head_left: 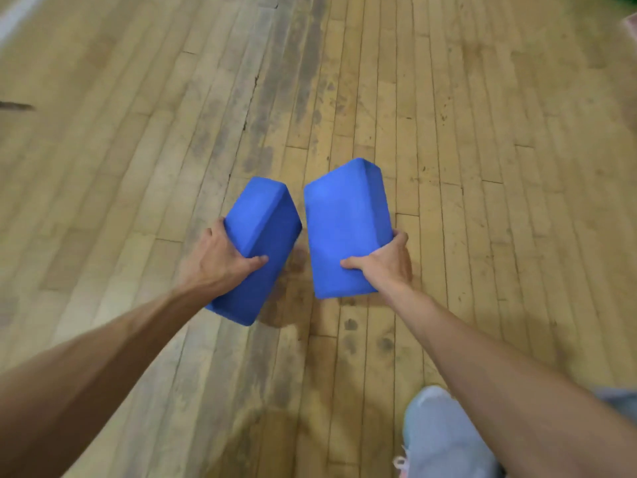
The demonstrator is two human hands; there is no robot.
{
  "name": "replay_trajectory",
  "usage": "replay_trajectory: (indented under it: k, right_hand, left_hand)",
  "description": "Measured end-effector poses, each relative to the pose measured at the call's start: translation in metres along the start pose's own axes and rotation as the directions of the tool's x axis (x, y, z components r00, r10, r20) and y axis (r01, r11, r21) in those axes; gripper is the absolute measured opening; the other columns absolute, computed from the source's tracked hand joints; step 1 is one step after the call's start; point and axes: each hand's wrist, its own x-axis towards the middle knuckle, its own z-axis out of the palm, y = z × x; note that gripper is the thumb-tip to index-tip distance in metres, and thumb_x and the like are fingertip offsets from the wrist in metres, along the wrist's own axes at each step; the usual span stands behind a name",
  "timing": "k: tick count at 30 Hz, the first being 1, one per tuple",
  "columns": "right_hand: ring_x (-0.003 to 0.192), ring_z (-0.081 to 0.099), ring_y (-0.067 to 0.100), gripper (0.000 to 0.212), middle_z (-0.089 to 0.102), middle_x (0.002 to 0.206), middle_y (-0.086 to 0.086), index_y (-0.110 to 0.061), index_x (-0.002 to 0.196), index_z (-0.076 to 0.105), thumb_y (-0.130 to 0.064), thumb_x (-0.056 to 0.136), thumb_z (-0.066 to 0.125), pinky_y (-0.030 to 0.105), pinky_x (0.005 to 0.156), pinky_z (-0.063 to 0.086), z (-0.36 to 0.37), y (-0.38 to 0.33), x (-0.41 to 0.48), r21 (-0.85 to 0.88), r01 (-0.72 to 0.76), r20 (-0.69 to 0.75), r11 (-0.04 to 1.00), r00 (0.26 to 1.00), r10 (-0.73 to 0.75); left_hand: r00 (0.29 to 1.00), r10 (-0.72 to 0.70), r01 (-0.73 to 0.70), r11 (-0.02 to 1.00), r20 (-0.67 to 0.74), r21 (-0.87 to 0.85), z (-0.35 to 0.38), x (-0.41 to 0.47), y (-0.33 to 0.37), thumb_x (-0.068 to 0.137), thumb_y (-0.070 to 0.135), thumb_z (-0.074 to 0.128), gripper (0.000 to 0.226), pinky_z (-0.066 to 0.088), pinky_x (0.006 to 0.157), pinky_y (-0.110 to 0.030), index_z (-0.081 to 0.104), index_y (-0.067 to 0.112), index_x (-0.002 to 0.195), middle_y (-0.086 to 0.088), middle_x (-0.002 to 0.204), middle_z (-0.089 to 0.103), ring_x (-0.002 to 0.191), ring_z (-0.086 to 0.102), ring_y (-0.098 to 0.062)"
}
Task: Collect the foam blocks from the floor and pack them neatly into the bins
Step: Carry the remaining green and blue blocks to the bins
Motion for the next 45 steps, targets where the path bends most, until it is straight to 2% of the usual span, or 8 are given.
replay_trajectory:
  k: [7,16,20,25,31,34,39,45]
  right_hand:
    - [0.125,0.043,0.033,0.105,0.046,0.132,0.012,-0.013,0.141,0.028,-0.050,0.060,0.083,0.044,0.101,0.037,-0.115,-0.192,-0.192,-0.327,0.363,0.095,0.873,0.931,-0.352]
    - [0.129,0.037,0.030,0.100,0.041,0.139,0.010,-0.010,0.145,0.025,-0.041,0.066,0.078,0.042,0.104,0.031,-0.248,-0.428,-0.441,-0.348,0.788,0.431,0.508,0.616,-0.659]
    - [0.120,0.044,0.027,0.092,0.048,0.129,0.007,-0.013,0.137,0.037,-0.045,0.062,0.079,0.038,0.098,0.037,-0.253,-0.466,-0.511,-0.235,0.932,0.599,0.276,0.363,-0.714]
    - [0.118,0.045,0.027,0.085,0.050,0.126,0.004,-0.014,0.132,0.042,-0.045,0.061,0.079,0.038,0.095,0.040,-0.228,-0.472,-0.614,0.016,1.000,0.769,0.019,0.000,-0.639]
    - [0.118,0.044,0.027,0.091,0.050,0.126,0.005,-0.015,0.138,0.039,-0.045,0.062,0.078,0.038,0.098,0.036,-0.226,-0.449,-0.779,0.412,0.861,0.712,-0.297,-0.508,-0.485]
    - [0.119,0.043,0.024,0.091,0.049,0.125,0.001,-0.018,0.139,0.038,-0.046,0.062,0.078,0.037,0.097,0.038,-0.237,-0.410,-0.861,0.591,0.726,0.661,-0.350,-0.685,-0.305]
    - [0.119,0.044,0.025,0.088,0.048,0.128,0.003,-0.017,0.139,0.036,-0.045,0.066,0.076,0.038,0.094,0.038,-0.279,-0.295,-0.977,0.757,0.488,0.544,-0.434,-0.839,0.005]
    - [0.115,0.047,0.023,0.089,0.049,0.124,0.000,-0.018,0.138,0.037,-0.049,0.063,0.074,0.036,0.090,0.042,-0.376,-0.083,-1.087,0.906,0.209,0.323,-0.368,-0.904,0.282]
  left_hand:
    - [0.951,-0.265,0.257,0.964,-0.158,-0.069,-0.270,-0.158,0.025,0.071,0.059,0.068,0.093,0.046,0.090,-0.046,0.029,0.014,0.142,-0.009,0.134,0.048,0.118,0.052,-0.032]
    - [0.789,-0.536,0.430,0.831,-0.300,-0.354,-0.553,-0.420,0.073,0.065,0.052,0.076,0.078,0.047,0.078,-0.041,0.040,0.018,0.125,0.004,0.113,0.051,0.099,0.055,-0.022]
    - [0.576,-0.738,0.494,0.657,-0.351,-0.570,-0.584,-0.530,0.073,0.067,0.047,0.080,0.069,0.046,0.076,-0.038,0.044,0.021,0.120,0.005,0.108,0.052,0.097,0.056,-0.023]
    - [0.171,-0.897,0.460,0.438,-0.407,-0.773,-0.581,-0.658,0.074,0.058,0.058,0.080,0.072,0.051,0.075,-0.041,0.050,0.020,0.112,0.004,0.107,0.057,0.093,0.058,-0.021]
    - [-0.284,-0.901,0.254,0.260,-0.329,-0.932,-0.554,-0.808,0.111,0.063,0.050,0.083,0.070,0.047,0.073,-0.034,0.049,0.020,0.117,0.007,0.107,0.057,0.093,0.058,-0.018]
    - [-0.483,-0.853,0.109,0.164,-0.197,-0.980,-0.514,-0.881,0.141,0.063,0.048,0.084,0.070,0.047,0.075,-0.034,0.048,0.023,0.118,0.007,0.109,0.057,0.094,0.058,-0.018]
    - [-0.735,-0.677,-0.122,0.071,0.042,-0.990,-0.432,-1.000,0.200,0.063,0.050,0.083,0.067,0.048,0.073,-0.034,0.047,0.023,0.112,0.006,0.107,0.060,0.090,0.059,-0.019]
    - [-0.882,-0.390,-0.288,0.003,0.264,-0.958,-0.310,-1.140,0.276,0.062,0.051,0.083,0.071,0.051,0.075,-0.040,0.049,0.016,0.114,0.003,0.108,0.059,0.092,0.059,-0.023]
